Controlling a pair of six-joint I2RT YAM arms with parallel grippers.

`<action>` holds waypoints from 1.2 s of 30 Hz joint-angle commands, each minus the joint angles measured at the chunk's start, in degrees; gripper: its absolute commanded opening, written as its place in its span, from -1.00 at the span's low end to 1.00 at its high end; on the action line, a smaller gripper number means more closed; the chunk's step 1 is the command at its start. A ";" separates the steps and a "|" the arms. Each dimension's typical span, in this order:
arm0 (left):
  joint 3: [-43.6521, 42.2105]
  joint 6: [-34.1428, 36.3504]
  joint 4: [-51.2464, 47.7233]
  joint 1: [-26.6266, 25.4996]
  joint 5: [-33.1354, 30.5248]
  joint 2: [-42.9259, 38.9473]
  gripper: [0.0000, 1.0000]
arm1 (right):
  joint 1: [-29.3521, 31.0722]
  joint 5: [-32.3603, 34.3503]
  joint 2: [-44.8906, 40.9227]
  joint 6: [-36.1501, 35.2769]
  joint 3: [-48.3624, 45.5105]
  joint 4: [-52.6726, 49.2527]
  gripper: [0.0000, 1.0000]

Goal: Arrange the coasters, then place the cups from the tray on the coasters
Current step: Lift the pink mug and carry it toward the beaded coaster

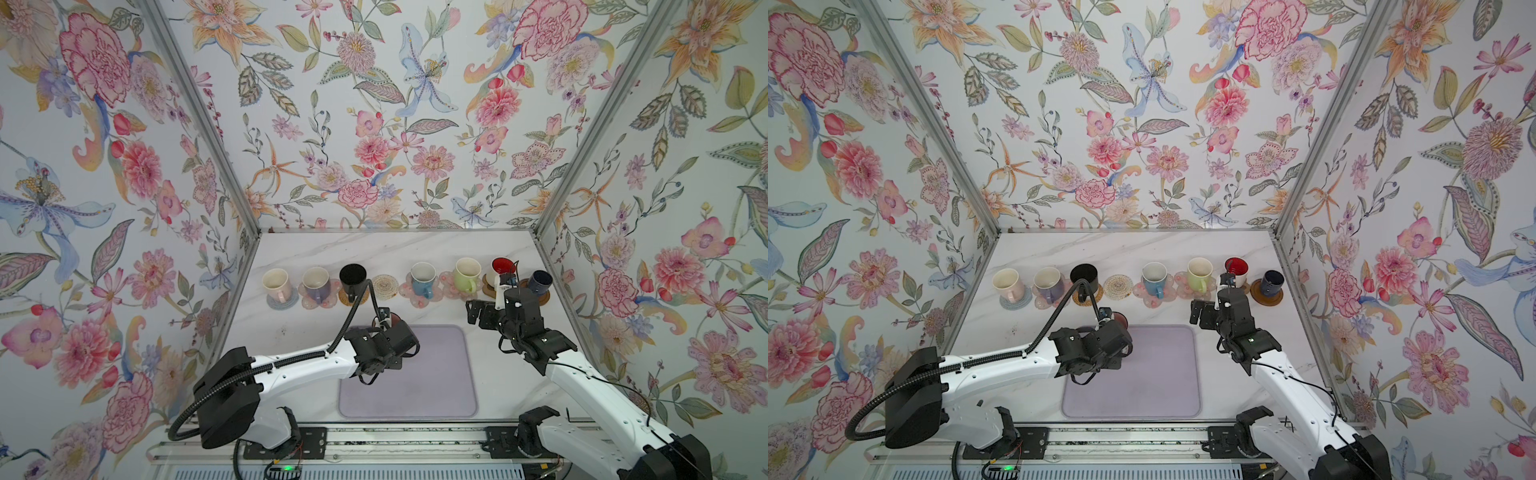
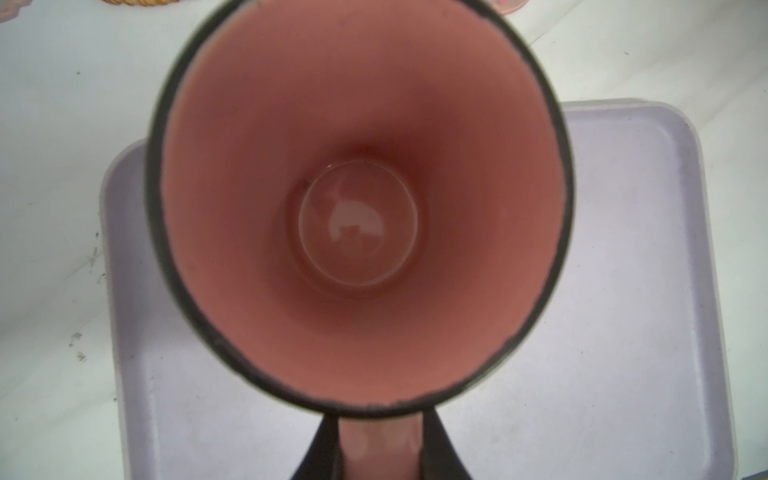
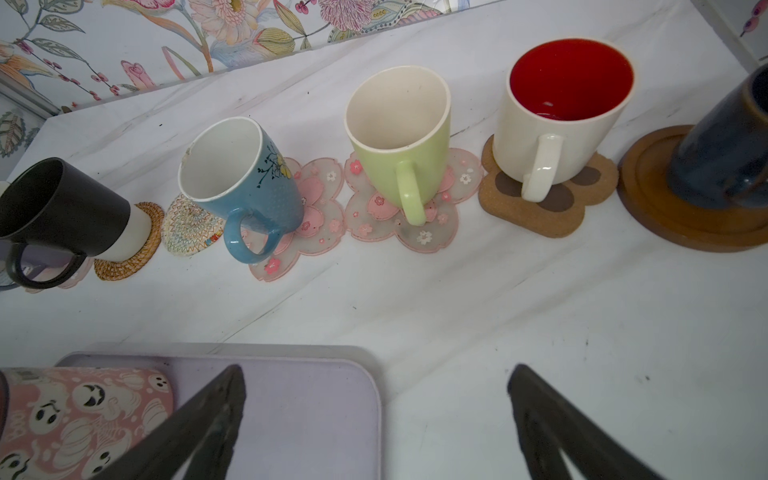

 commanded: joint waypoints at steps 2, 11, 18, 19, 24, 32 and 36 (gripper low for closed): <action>0.27 0.40 -2.47 0.48 -3.45 -4.80 -1.00 | -0.43 -0.61 -0.97 0.47 -0.56 0.47 0.99; 1.16 6.19 0.02 3.57 -4.68 -11.21 -1.00 | -0.81 -0.86 -1.66 0.43 -0.55 0.27 0.99; 8.47 15.76 0.20 10.72 -4.29 -8.46 -1.00 | -1.13 -0.86 -2.17 0.31 -0.54 -0.12 0.98; 9.44 16.76 0.35 11.60 -4.09 -7.73 -1.00 | -1.15 -0.85 -2.28 0.31 -0.54 -0.18 0.98; 12.98 22.28 5.15 15.84 -1.73 -3.21 -1.00 | -1.42 -0.93 -2.39 0.22 -0.81 -0.31 0.98; 20.55 26.58 6.79 19.32 -1.06 6.42 -1.00 | -1.79 -1.15 -2.81 0.23 -0.72 -0.30 0.99; 23.48 27.61 7.12 20.11 -1.66 11.53 -1.00 | -1.99 -1.39 -2.89 0.23 -0.90 -0.35 0.99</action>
